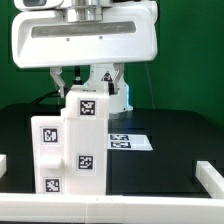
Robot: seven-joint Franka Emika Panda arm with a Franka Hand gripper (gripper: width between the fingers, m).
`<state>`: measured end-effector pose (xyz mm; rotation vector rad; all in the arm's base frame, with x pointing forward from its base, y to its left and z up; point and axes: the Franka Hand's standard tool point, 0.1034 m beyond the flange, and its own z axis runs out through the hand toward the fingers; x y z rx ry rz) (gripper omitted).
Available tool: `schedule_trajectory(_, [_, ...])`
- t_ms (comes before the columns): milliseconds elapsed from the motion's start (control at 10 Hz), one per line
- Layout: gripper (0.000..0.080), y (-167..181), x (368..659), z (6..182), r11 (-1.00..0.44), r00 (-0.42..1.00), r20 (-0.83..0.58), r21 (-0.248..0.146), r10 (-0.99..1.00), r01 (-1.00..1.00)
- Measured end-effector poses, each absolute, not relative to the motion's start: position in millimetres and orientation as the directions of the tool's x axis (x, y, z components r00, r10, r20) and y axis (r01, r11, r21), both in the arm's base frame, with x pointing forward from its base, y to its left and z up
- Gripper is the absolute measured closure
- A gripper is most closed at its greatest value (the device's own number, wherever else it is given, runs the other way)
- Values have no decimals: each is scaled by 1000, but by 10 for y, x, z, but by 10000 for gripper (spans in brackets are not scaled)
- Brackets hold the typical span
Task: Assemble cabinet
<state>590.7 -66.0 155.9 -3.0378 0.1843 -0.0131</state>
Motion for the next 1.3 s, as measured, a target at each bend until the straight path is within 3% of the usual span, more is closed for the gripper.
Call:
schedule_trajectory(800, [249, -617, 5917, 1571, -807, 812, -45, -90, -582, -584])
schedule_trajectory(900, [201, -613, 5915, 1596, -806, 811, -47, -92, -584, -585])
schedule_trajectory(1000, [160, -597, 5909, 1677, -801, 807, -54, -99, -588, -590])
schedule_trajectory(1300, [152, -501, 5918, 1985, -774, 782, -86, -117, -617, -623])
